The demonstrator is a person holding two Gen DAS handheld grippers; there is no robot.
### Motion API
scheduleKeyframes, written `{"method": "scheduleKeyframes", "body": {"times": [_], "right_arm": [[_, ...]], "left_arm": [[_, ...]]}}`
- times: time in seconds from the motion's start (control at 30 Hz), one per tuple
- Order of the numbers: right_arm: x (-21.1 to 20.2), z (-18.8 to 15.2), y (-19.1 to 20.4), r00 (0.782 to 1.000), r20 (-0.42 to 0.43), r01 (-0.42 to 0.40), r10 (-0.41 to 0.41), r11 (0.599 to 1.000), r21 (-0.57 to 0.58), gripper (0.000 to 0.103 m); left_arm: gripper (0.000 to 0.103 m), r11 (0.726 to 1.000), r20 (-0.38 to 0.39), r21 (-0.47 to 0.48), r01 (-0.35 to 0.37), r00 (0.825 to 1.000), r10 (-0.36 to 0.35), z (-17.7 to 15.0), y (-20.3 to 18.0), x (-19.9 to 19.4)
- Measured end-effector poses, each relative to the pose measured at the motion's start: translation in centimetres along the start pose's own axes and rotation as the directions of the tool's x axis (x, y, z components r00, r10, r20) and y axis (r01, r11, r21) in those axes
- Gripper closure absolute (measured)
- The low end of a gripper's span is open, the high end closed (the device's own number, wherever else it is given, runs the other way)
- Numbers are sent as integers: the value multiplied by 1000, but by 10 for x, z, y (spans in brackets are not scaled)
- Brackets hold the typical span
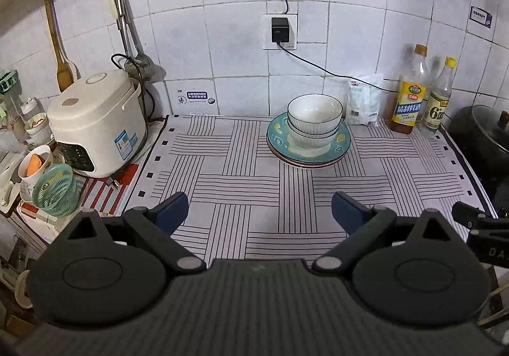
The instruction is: Organize plates and bowls
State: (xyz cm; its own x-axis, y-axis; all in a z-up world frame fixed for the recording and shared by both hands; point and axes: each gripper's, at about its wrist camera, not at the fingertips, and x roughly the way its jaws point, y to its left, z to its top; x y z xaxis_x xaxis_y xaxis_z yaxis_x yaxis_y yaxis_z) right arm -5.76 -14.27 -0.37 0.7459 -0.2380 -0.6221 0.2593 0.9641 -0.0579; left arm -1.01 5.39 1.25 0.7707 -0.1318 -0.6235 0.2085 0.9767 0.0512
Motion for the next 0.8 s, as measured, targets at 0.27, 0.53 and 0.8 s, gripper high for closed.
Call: {"method": "scheduleKeyframes", "body": {"times": [0.27,0.53,0.8], "right_arm": [[-2,-2,4,1000,1,-2,2,1000,17,1],[3,-6,3,1000,-10,-1,1,999,33,1],[6,-7,1,1000,-19,0,1,999,46,1]], "left_arm": [[5,1000,9,-3,-11,1000,11,-4,0,1],[5,1000,0,16,-11,1000,11,-10,-4,6],[5,1000,7,23,0,1000,0,-10,-3,8]]}}
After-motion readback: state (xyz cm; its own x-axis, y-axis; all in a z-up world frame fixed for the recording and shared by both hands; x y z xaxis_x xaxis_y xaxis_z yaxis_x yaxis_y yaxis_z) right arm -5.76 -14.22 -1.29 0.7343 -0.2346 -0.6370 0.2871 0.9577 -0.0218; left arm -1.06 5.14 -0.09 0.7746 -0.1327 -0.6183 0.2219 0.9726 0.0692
